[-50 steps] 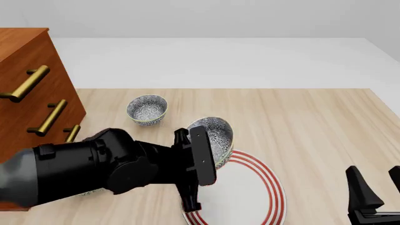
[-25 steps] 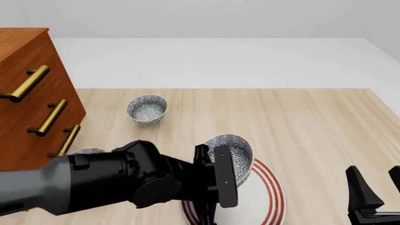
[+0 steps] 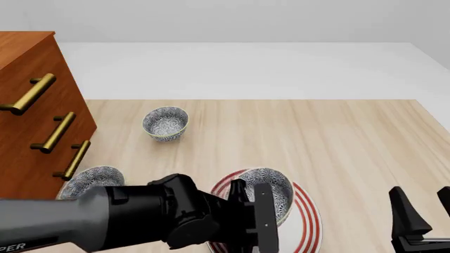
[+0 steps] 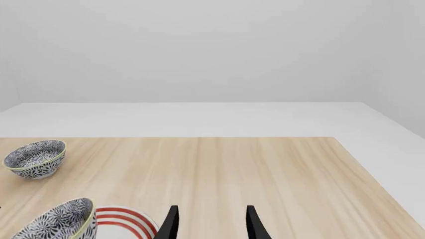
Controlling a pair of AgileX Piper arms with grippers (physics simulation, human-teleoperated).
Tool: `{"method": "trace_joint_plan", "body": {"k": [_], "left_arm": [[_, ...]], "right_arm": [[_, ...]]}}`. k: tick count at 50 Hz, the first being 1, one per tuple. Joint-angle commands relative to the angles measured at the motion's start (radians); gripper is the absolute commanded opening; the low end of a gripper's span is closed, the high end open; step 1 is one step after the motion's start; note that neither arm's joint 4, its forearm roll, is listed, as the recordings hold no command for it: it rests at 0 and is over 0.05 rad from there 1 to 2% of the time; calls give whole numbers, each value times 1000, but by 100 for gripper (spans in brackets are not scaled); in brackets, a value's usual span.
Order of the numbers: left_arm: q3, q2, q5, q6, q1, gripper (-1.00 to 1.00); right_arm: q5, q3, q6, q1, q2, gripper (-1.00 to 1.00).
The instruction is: Pick up the bowl and put it in the middle on the plate.
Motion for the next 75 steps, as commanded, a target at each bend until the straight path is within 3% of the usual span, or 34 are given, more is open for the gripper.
{"method": "trace_joint_plan", "body": {"k": [1, 47, 48, 75], "left_arm": [[0, 27, -12, -7, -15, -100], [4, 81, -40, -10, -53, -100], [5, 78, -43, -7, -48, 100], [30, 30, -71, -22, -49, 100]], "right_arm": [[0, 0, 0, 0, 0, 100], [0, 0, 0, 0, 0, 100], [0, 0, 0, 0, 0, 100], [0, 0, 0, 0, -1, 100]]}}
